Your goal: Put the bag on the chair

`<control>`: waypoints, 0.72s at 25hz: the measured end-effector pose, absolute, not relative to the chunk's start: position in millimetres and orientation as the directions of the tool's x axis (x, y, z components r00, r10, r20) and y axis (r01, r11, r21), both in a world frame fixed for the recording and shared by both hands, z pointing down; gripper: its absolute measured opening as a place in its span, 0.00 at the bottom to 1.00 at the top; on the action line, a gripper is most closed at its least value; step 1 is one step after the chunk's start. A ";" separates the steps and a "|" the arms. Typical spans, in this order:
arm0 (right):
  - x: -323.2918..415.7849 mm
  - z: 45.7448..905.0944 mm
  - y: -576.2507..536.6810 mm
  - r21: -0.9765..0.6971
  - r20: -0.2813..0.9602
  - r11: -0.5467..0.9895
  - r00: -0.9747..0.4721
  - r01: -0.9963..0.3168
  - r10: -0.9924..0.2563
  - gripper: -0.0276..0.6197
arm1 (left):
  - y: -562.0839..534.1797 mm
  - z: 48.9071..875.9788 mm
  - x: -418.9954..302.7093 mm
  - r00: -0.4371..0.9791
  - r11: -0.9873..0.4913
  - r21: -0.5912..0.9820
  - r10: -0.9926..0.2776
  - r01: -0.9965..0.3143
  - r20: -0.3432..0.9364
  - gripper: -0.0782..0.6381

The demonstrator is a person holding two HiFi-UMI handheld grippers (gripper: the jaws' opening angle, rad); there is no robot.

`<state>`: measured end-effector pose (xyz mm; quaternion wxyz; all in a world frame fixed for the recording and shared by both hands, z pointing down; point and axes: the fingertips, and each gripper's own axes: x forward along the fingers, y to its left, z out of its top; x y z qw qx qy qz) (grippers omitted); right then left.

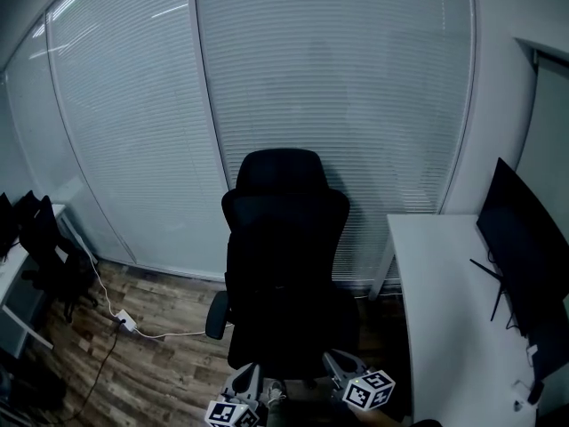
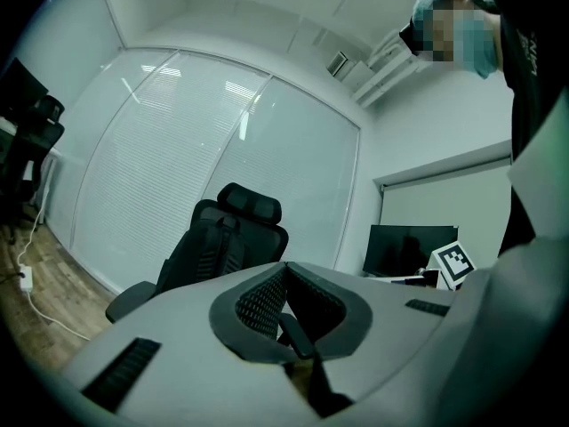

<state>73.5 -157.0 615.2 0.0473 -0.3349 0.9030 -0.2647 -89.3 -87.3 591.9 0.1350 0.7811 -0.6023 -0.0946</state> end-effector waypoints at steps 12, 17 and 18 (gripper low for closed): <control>72.2 624.8 -126.9 -0.504 0.107 0.652 -0.790 -0.567 -0.604 0.12 | -57.4 593.9 -69.3 0.266 -0.251 0.326 -0.964 -0.911 0.002 0.13; 74.3 623.1 -119.7 -0.499 0.105 0.652 -0.786 -0.571 -0.609 0.12 | -50.2 592.2 -67.2 0.271 -0.258 0.329 -0.963 -0.909 -0.005 0.13; 75.0 622.7 -118.9 -0.498 0.103 0.652 -0.785 -0.573 -0.611 0.12 | -49.2 592.1 -66.9 0.272 -0.259 0.331 -0.962 -0.908 -0.007 0.13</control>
